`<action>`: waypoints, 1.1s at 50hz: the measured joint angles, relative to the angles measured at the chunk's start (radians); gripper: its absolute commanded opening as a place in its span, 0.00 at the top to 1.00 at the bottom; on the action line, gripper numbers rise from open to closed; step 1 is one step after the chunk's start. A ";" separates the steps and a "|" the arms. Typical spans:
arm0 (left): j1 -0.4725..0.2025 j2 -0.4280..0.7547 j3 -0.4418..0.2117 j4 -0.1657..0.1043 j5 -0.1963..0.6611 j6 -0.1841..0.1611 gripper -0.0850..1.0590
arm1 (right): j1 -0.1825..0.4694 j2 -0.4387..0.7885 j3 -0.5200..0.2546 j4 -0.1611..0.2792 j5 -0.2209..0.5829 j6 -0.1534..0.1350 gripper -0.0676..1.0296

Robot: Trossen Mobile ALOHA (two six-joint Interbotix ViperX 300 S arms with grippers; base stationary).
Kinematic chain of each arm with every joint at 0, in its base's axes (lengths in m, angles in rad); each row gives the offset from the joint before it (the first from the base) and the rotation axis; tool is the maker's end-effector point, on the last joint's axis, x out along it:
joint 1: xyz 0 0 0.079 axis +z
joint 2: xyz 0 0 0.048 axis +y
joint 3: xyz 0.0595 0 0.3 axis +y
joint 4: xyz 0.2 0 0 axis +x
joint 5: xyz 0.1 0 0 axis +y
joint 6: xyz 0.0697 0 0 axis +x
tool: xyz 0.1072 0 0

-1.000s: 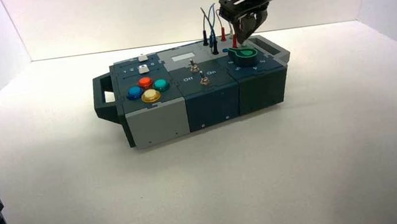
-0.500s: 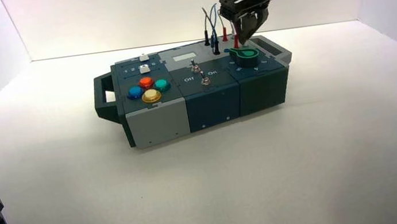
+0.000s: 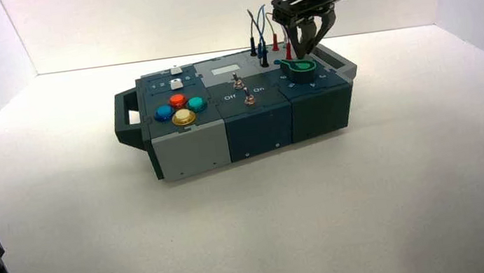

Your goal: Insert the white wire.

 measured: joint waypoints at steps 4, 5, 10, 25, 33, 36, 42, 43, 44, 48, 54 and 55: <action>0.000 0.000 0.000 0.000 0.005 0.000 0.95 | 0.000 -0.006 0.000 0.000 0.018 0.000 0.65; 0.000 0.000 0.000 0.000 0.005 0.000 0.95 | 0.000 -0.006 0.000 0.000 0.018 0.000 0.65; 0.000 0.002 0.000 -0.002 0.006 0.000 0.95 | 0.000 -0.026 0.000 0.000 0.031 0.000 0.64; 0.000 0.021 0.000 -0.003 0.005 0.000 0.95 | 0.000 -0.160 0.009 0.000 0.095 0.008 0.64; 0.000 0.032 0.002 -0.003 0.000 0.000 0.95 | 0.000 -0.225 0.058 0.000 0.129 0.012 0.64; 0.000 0.035 0.002 -0.003 -0.005 0.000 0.95 | 0.000 -0.245 0.074 0.000 0.140 0.017 0.64; 0.000 0.046 0.002 -0.002 -0.032 0.000 0.95 | 0.000 -0.290 0.114 0.000 0.153 0.025 0.64; 0.000 0.046 0.002 -0.003 -0.035 0.000 0.95 | -0.002 -0.298 0.121 0.000 0.153 0.026 0.64; 0.000 0.046 0.002 -0.003 -0.041 0.002 0.95 | 0.000 -0.304 0.127 0.000 0.153 0.026 0.64; 0.000 0.049 0.005 -0.002 -0.057 0.000 0.95 | 0.000 -0.337 0.158 0.000 0.153 0.029 0.64; 0.000 0.055 0.012 0.000 -0.087 0.000 0.95 | 0.000 -0.405 0.235 0.000 0.130 0.032 0.64; 0.002 0.055 0.012 0.002 -0.089 0.000 0.95 | 0.000 -0.405 0.235 0.000 0.130 0.032 0.64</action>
